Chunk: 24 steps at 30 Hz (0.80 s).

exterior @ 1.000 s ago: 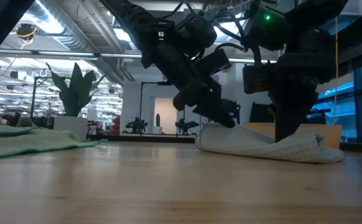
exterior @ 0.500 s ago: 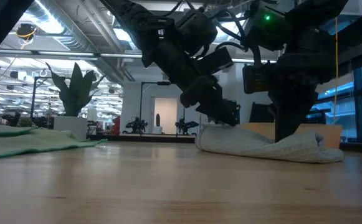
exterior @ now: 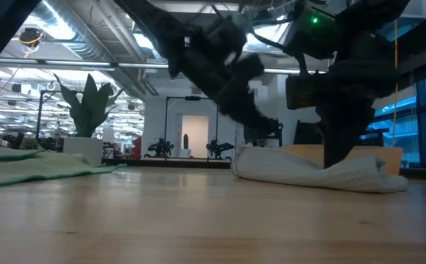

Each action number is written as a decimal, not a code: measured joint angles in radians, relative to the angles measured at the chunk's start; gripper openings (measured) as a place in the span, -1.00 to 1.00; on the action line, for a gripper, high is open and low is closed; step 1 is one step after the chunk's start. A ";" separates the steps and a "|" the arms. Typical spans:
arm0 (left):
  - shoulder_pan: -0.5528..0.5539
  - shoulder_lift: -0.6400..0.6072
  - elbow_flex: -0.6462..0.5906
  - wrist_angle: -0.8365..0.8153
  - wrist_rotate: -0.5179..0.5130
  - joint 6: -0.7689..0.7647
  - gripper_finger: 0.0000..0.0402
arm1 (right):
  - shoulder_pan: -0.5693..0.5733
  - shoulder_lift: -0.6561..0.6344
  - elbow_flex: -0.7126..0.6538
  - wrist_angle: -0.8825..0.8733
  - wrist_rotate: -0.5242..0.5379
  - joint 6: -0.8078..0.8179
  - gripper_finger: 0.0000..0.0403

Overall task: Roll microfiber towels into tight, uniform cylinder then place into a basket
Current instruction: Roll the gray microfiber towel

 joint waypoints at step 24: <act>-0.060 0.073 -0.003 -0.151 0.040 0.080 -0.99 | 0.000 -0.002 0.000 -0.107 -0.001 -0.149 -0.61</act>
